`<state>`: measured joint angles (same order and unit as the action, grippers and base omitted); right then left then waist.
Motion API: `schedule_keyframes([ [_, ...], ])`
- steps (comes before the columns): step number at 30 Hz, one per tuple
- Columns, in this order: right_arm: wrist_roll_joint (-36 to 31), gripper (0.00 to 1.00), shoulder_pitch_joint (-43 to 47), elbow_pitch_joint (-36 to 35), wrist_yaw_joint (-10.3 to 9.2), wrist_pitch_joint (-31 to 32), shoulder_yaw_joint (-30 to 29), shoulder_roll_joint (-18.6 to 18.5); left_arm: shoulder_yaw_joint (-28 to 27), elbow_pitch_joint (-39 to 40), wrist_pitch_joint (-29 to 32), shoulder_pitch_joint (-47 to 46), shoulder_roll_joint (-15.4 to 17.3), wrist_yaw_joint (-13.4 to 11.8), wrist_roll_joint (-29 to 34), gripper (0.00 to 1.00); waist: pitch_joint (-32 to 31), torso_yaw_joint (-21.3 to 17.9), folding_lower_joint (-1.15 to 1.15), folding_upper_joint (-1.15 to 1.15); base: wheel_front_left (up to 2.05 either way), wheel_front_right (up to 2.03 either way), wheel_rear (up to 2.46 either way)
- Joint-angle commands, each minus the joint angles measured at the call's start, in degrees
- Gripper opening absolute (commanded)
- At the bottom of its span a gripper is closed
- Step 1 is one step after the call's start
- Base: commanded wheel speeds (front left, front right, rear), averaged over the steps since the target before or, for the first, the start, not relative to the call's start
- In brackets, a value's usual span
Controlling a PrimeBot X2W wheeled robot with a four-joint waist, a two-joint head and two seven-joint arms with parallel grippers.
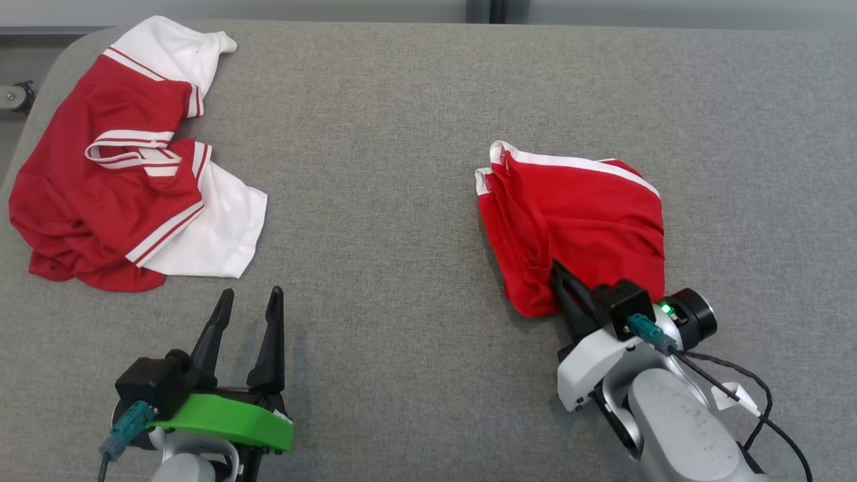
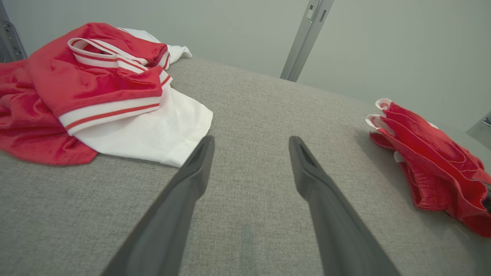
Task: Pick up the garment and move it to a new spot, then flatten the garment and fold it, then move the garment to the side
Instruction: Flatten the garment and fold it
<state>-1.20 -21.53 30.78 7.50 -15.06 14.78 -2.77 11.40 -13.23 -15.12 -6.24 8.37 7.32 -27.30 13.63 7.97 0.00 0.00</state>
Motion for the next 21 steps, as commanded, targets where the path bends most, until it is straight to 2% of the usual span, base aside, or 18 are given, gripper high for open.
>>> schedule_keyframes([
  [1, -0.2, 0.0, 0.8, 0.3, -0.03, -0.2, 1.0, -0.2, -0.2, -0.2, 0.0, -0.2, -0.1, 0.2, 0.5, 1.0, -0.2, -0.2, 0.0, 0.0, 0.0, 0.0, 0.0],
  [16, 5.5, 0.0, -1.2, 1.4, -0.02, -0.2, 10.3, -0.2, 0.3, -0.8, 0.0, 0.6, 0.2, 0.2, 0.5, 1.0, -1.2, -1.0, 0.0, 0.0, 0.0, 0.0, 0.0],
  [21, 6.6, 0.0, -0.1, -0.1, -0.03, -0.2, 11.3, -0.2, -0.6, -1.0, 0.0, 1.2, -0.3, 0.3, 0.8, 1.0, -2.5, -1.7, 0.0, 0.0, 0.0, 0.0, 0.0],
])
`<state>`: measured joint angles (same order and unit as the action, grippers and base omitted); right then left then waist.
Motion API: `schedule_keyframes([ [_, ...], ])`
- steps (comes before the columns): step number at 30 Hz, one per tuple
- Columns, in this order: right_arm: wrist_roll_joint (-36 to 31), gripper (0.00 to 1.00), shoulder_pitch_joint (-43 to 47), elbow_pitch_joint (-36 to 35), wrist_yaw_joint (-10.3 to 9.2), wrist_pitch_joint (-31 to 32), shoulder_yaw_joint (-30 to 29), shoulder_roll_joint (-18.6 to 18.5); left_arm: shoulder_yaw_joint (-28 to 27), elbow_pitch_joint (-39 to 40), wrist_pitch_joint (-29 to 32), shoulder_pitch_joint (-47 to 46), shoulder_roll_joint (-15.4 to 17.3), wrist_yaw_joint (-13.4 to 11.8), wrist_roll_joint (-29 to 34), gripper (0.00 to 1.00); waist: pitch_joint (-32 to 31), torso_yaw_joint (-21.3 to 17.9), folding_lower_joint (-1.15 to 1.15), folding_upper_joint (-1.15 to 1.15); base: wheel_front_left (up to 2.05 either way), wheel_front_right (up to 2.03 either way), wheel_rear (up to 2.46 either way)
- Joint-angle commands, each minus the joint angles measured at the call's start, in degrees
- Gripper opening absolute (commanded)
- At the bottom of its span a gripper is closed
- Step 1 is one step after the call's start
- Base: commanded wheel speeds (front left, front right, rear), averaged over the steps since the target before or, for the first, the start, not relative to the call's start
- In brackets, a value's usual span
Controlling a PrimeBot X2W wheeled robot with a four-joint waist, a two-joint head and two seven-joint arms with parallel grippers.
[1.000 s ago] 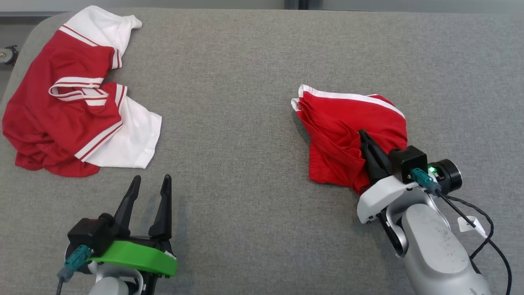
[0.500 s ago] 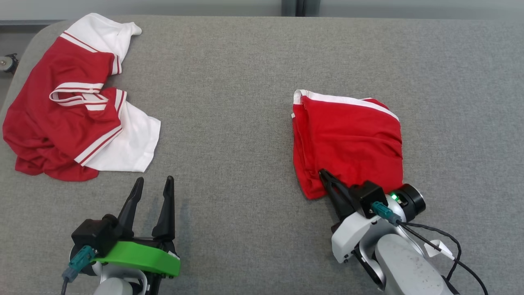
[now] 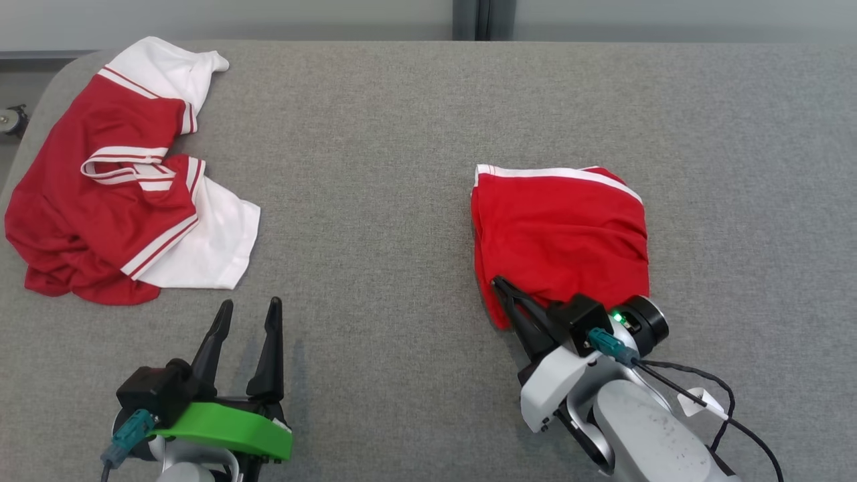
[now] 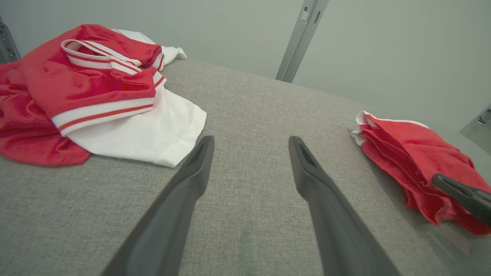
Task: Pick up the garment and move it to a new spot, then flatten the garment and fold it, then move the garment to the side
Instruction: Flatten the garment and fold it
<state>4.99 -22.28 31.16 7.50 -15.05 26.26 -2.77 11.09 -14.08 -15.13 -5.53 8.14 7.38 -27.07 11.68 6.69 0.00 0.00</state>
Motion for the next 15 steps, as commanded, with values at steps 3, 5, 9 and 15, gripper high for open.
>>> schedule_keyframes([
  [3, 0.4, 0.0, 2.4, -2.7, -0.03, -0.2, -1.6, -0.2, -1.2, 0.1, 0.0, 1.3, -0.3, 0.2, 0.8, 1.0, -1.8, -1.4, 0.0, 0.0, 0.0, 0.0, 0.0],
  [5, 0.0, 0.0, 3.9, -4.9, -0.02, -0.2, -3.3, -0.2, -2.0, 0.1, 0.0, 2.1, -0.4, 0.2, 1.0, 1.0, -2.9, -2.3, 0.0, 0.0, 0.0, 0.0, 0.0],
  [9, -1.4, 0.0, 7.1, -7.4, -0.03, -0.2, -6.7, -0.2, -2.9, 0.1, 0.0, 3.2, -0.6, 0.2, 1.4, 1.0, -4.5, -3.6, 0.0, 0.0, 0.0, 0.0, 0.0],
  [15, -4.7, 1.0, 14.5, -12.6, -0.03, -0.2, -14.8, -0.2, -3.4, -0.4, 0.0, 5.1, -1.4, 0.2, 2.7, 1.0, -7.5, -5.0, 0.0, 0.0, 0.0, 0.0, 0.0],
])
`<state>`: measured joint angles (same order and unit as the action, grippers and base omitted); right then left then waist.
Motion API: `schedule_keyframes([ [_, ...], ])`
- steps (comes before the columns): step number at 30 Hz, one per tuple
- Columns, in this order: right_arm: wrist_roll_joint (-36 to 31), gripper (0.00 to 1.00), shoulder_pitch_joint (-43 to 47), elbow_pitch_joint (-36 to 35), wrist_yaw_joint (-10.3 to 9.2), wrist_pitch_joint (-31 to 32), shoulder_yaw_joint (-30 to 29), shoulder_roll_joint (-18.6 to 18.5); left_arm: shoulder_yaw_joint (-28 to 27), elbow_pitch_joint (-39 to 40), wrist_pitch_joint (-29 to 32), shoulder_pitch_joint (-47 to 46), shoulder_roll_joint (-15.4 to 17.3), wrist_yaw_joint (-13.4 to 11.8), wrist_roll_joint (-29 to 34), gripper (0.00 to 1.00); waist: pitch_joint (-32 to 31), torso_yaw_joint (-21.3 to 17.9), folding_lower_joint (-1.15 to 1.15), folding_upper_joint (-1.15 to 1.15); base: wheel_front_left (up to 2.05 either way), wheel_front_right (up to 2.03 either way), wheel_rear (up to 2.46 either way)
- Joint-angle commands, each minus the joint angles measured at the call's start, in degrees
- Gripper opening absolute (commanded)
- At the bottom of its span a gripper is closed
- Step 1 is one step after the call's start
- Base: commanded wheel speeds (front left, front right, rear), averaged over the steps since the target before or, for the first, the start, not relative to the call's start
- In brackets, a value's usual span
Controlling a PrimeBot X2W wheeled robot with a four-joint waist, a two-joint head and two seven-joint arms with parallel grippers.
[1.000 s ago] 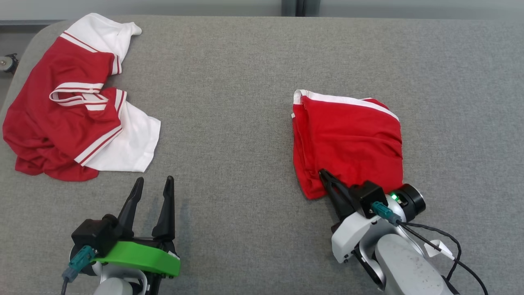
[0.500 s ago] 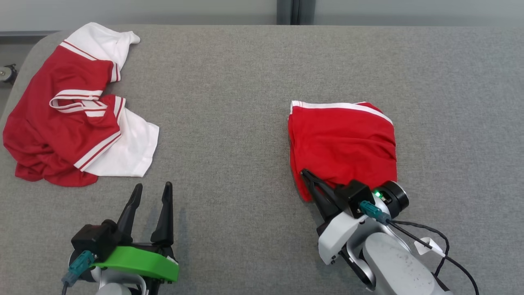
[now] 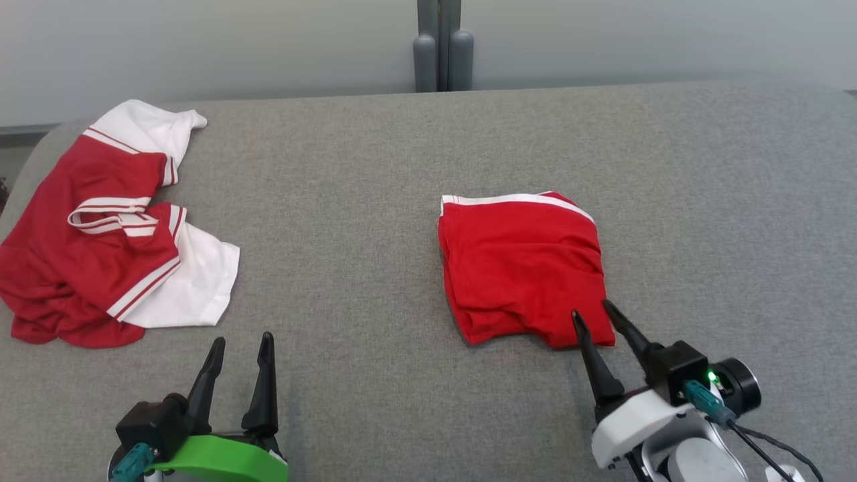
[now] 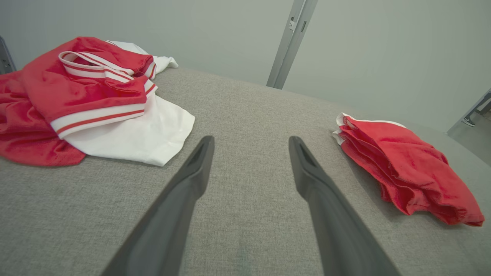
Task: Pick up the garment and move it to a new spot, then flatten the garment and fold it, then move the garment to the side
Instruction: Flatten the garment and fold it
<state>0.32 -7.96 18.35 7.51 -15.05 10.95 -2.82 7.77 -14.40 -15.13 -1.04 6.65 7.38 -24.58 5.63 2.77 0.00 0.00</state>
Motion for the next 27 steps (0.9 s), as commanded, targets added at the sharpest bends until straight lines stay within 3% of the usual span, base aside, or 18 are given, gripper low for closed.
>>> schedule_keyframes([
  [1, 0.2, 1.0, 1.3, -0.5, -0.04, -0.2, -0.7, -0.1, -0.2, -0.1, 0.0, 0.9, -0.1, 0.2, 0.3, 1.0, -1.9, -1.3, 0.0, 0.0, 0.0, 0.0, 0.0],
  [13, -1.0, 1.0, 11.2, -6.8, -0.04, -0.2, -9.6, -0.2, -1.6, -1.8, 0.0, 4.7, 0.8, 0.2, 1.7, 1.0, -7.3, -3.9, 0.0, 0.0, 0.0, 0.0, 0.0],
  [27, 0.6, 1.0, 14.0, -7.2, -0.03, -0.2, -15.6, -0.2, -4.2, -2.4, 0.0, 9.1, -0.2, 0.2, 2.8, 1.0, -10.4, -5.4, 0.0, 0.0, 0.0, 0.0, 0.0],
])
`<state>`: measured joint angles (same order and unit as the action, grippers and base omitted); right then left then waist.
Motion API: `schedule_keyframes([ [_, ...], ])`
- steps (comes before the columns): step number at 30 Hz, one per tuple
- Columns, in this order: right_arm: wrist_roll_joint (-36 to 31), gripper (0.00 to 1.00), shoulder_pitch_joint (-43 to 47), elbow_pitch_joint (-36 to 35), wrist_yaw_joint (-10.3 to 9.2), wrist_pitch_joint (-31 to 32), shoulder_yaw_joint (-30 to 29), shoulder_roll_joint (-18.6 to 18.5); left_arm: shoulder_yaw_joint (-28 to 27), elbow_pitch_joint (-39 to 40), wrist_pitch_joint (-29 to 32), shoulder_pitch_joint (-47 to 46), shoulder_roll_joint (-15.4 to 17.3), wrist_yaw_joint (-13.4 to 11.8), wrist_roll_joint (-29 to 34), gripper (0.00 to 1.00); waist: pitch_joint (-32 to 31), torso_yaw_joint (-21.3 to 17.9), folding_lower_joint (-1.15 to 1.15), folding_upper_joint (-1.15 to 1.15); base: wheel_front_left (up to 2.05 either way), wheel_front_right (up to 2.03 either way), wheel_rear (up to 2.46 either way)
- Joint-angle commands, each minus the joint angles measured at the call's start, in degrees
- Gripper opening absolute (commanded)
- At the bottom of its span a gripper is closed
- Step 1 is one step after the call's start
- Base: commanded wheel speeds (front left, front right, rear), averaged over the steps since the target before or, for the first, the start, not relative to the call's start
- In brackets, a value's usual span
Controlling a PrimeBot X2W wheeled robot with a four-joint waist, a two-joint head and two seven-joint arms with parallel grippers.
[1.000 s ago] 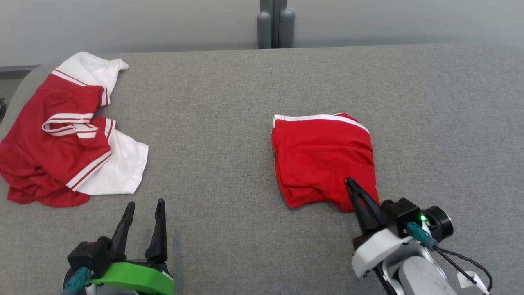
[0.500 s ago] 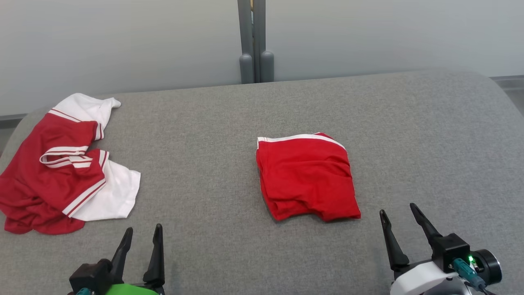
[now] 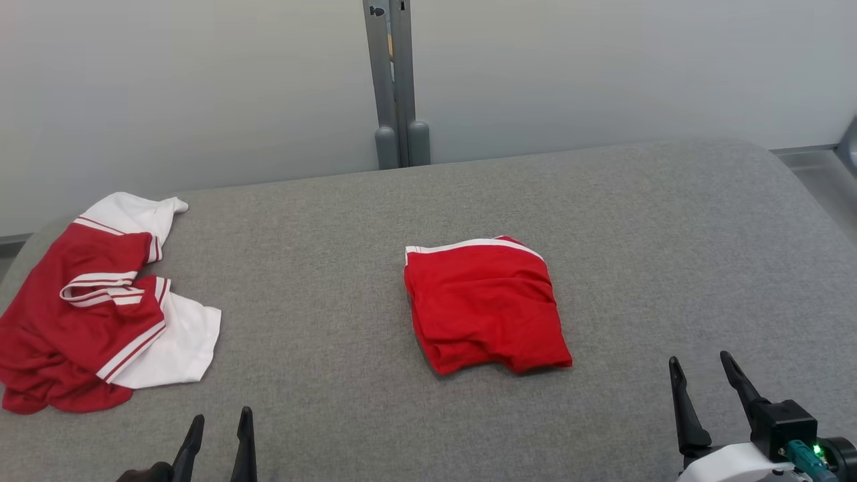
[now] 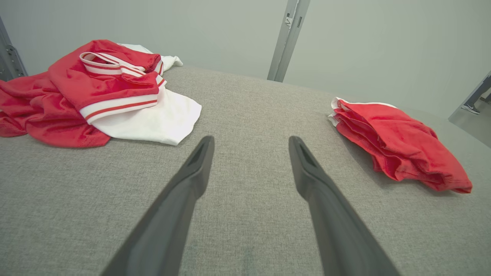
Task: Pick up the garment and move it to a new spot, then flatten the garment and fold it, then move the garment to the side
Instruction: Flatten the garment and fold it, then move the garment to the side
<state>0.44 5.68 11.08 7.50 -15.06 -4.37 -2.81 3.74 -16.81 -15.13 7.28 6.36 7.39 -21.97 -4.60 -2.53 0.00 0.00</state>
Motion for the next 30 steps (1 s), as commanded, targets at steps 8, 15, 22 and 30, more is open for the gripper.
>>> schedule_keyframes([
  [8, -0.3, 1.0, -2.3, 1.2, -0.02, -0.2, -1.5, -0.2, -1.0, -0.1, 0.0, 0.7, 0.2, 0.2, 0.2, 1.0, 0.0, 0.1, 0.0, 0.0, 0.0, 0.0, 0.0],
  [15, -0.7, 1.0, -3.8, 1.9, -0.02, -0.2, -1.3, -0.2, -1.4, 0.0, 0.0, 0.0, 0.1, 0.2, -0.1, 1.0, 0.4, 0.8, 0.0, 0.0, 0.0, 0.0, 0.0],
  [22, -0.7, 1.0, -3.8, 2.1, -0.02, -0.2, -0.9, -0.2, -1.7, 0.4, 0.0, -0.1, 0.2, 0.2, -0.5, 1.0, 0.8, 1.3, 0.0, 0.0, 0.0, 0.0, 0.0],
  [30, -0.6, 1.0, -3.5, 2.2, -0.02, -0.2, -0.5, -0.2, -1.9, 0.6, 0.0, 0.1, 0.4, 0.2, -0.3, 1.0, 1.1, 1.5, 0.0, 0.0, 0.0, 0.0, 0.0],
])
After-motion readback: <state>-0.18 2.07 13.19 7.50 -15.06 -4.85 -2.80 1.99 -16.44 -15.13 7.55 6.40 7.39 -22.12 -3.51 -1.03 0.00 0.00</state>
